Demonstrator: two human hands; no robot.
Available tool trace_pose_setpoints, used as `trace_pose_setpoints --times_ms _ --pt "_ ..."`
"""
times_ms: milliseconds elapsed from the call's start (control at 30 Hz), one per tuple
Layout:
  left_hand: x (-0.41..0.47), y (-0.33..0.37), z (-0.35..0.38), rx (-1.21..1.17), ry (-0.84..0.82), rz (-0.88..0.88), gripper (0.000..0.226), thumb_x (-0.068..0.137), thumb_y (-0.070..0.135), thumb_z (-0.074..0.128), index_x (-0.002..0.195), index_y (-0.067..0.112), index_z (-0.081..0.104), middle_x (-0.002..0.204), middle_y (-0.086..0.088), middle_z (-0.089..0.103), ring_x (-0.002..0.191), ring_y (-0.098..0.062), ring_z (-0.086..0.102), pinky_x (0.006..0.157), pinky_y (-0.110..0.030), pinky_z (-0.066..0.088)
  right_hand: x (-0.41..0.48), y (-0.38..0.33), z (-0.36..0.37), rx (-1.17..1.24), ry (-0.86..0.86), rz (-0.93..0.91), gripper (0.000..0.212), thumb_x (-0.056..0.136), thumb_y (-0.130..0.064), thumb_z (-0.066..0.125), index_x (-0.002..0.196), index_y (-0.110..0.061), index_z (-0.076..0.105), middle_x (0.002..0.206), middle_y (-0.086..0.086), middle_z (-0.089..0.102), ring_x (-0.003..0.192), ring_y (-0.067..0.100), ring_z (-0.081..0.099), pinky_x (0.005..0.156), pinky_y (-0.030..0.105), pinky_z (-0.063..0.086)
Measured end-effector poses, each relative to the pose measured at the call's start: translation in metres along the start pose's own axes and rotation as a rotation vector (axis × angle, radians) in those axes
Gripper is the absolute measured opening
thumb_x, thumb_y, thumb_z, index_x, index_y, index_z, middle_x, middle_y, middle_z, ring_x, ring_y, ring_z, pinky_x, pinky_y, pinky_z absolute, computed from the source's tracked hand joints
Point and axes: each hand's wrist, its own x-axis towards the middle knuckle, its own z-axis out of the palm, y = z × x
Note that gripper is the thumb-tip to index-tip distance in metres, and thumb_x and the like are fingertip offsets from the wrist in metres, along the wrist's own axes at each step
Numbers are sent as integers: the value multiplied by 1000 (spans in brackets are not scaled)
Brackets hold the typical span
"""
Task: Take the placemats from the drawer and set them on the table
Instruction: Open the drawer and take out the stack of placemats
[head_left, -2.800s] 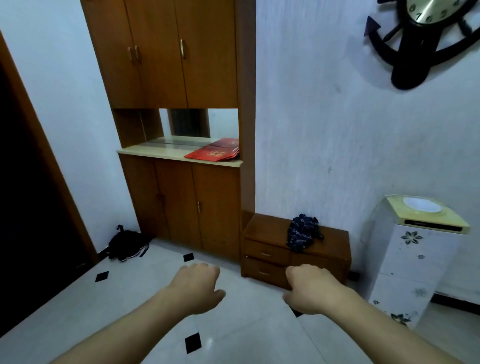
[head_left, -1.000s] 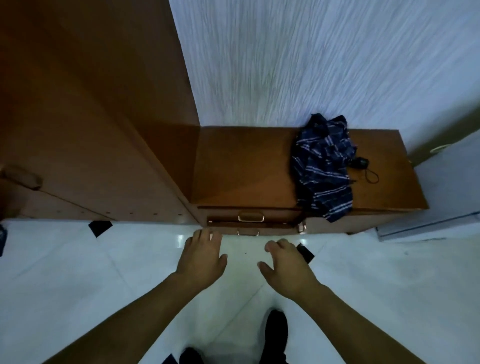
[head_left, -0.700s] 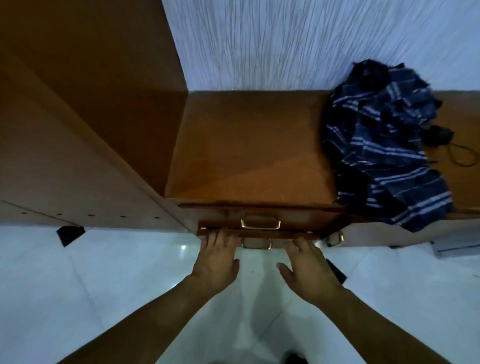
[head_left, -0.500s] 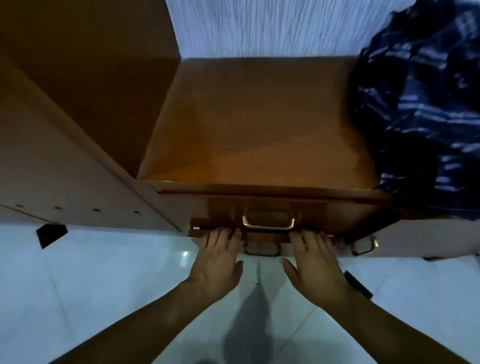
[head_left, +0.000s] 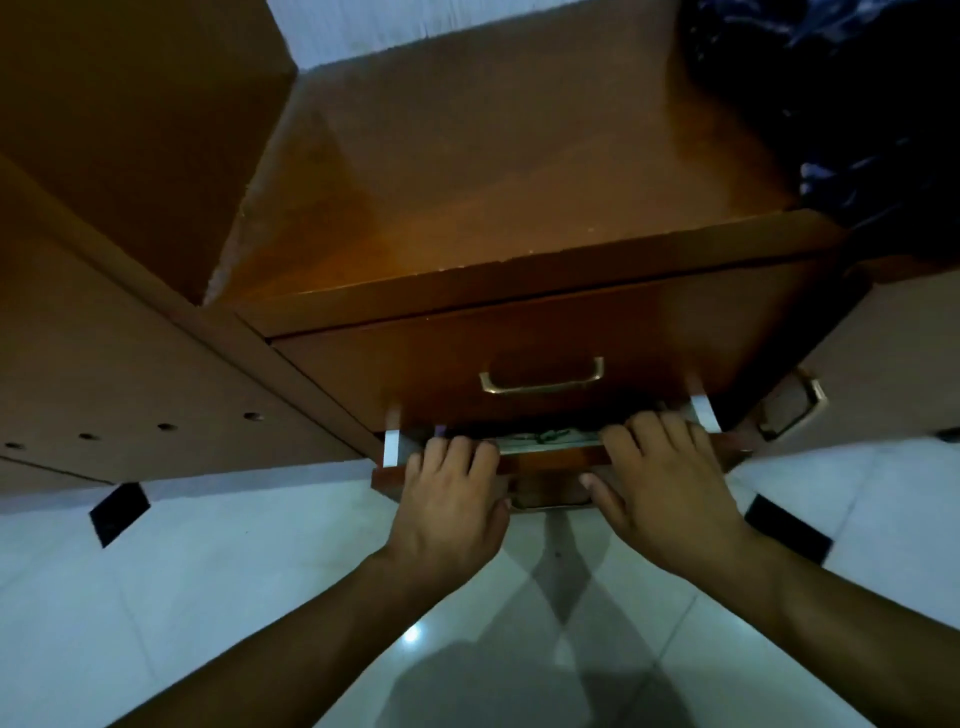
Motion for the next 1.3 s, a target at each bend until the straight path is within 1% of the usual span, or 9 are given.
trace_pose_setpoints --times_ms 233,400,467,633,767,833,933,1067,1300 --pt "-41 11 2 -150 -260 84 25 81 37 58 99 22 52 99 -4 62 92 -25 52 69 -28 32 -50 -7 6 128 -92 -38 37 88 -56 44 80 -22 55 75 -1 55 70 21 54 61 29 37" --pt "-63 24 -1 -118 -391 142 38 79 31 54 114 17 53 109 -8 62 100 -27 55 75 -31 43 -64 -16 -3 151 -346 -40 44 83 -68 25 70 -30 44 70 -8 50 65 15 53 56 29 39" --pt "-68 24 -1 -113 -412 158 38 79 30 55 114 16 53 110 -8 62 99 -26 55 72 -29 39 -64 -17 -3 141 -408 -37 51 81 -70 20 71 -28 47 71 -7 55 66 14 57 58 28 41" --pt "-59 18 -3 -174 -544 198 33 80 36 62 106 18 52 104 -5 60 91 -22 56 66 -25 33 -52 -9 0 239 -525 -15 52 80 -70 28 65 -24 49 62 -5 53 59 6 53 54 26 41" --pt "-48 9 -8 -289 -619 215 32 77 54 67 82 31 45 83 7 54 74 -12 52 54 -27 37 -38 0 2 197 -459 75 33 84 -58 49 87 -25 54 87 3 54 90 27 56 79 34 44" --pt "-45 5 -9 -362 -614 173 41 73 68 63 86 33 46 86 9 53 78 -10 51 60 -30 46 -33 4 6 238 -501 191 48 85 -55 56 116 -19 57 114 15 57 110 35 53 96 38 44" --pt "-41 -1 -6 -393 -574 110 52 75 77 52 106 35 51 106 5 56 96 -13 51 78 -35 51 -27 4 9 361 -665 393 70 84 -59 59 140 -24 38 143 14 41 129 35 43 104 40 39" --pt "-36 -9 2 -405 -537 36 59 81 74 50 122 32 49 122 1 55 105 -16 51 88 -39 51 -12 5 21 353 -780 508 84 82 -62 59 148 -23 23 152 17 28 134 37 38 107 43 38" --pt "-31 -22 13 -394 -624 -44 71 75 58 72 134 29 45 135 -2 51 113 -17 48 89 -28 42 8 7 52 405 -773 646 88 81 -61 61 146 -15 26 152 18 29 137 34 34 107 42 39"
